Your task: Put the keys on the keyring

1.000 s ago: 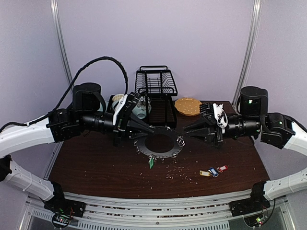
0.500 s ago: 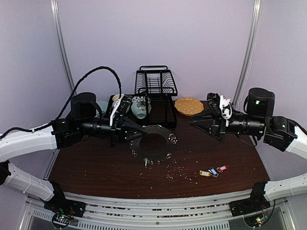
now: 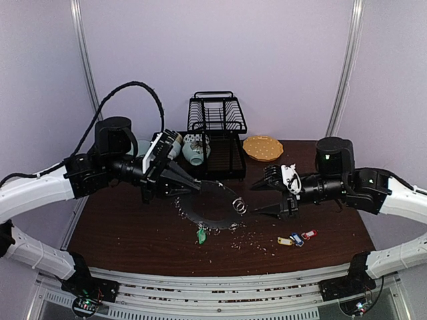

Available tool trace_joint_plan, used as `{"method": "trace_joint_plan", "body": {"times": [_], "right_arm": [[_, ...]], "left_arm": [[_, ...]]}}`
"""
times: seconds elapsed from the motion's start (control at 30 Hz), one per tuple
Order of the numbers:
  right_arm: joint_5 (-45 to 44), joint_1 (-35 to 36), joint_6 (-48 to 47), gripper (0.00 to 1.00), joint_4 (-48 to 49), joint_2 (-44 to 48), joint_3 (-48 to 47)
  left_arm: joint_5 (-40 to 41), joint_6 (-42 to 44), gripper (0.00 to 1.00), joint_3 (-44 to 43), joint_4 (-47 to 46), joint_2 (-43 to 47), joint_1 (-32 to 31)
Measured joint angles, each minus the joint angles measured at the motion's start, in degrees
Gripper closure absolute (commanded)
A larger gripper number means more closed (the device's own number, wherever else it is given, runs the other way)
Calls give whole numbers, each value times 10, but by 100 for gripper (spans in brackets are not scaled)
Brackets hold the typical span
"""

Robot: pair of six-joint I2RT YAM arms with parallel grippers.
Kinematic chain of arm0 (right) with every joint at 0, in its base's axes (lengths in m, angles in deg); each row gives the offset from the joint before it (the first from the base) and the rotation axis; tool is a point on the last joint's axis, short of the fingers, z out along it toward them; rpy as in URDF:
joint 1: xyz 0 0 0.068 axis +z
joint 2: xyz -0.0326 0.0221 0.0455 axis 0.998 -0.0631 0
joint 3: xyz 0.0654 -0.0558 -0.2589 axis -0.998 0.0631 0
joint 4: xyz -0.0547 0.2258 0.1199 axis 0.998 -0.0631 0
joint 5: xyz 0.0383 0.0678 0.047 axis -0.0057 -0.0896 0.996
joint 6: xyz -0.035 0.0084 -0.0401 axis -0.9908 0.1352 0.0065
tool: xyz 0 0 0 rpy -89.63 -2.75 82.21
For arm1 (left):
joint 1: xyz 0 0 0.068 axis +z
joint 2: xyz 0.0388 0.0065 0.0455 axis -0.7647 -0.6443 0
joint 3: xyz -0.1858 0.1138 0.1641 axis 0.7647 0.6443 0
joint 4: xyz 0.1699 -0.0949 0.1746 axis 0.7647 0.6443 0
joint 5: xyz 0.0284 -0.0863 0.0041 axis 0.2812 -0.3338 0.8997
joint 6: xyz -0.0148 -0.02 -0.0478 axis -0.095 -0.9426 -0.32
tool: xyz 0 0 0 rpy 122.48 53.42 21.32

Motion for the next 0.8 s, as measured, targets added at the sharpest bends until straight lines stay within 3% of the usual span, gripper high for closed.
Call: {"method": "trace_joint_plan", "body": {"times": [0.33,0.8], "right_arm": [[25,61,-25,43,14,-7,-3],[0,52,-99,44,-2,19,1]], "left_arm": [[-21,23,100,-29,44,-40,-2],[-44,34,100,-29,55,-41,-8]]}}
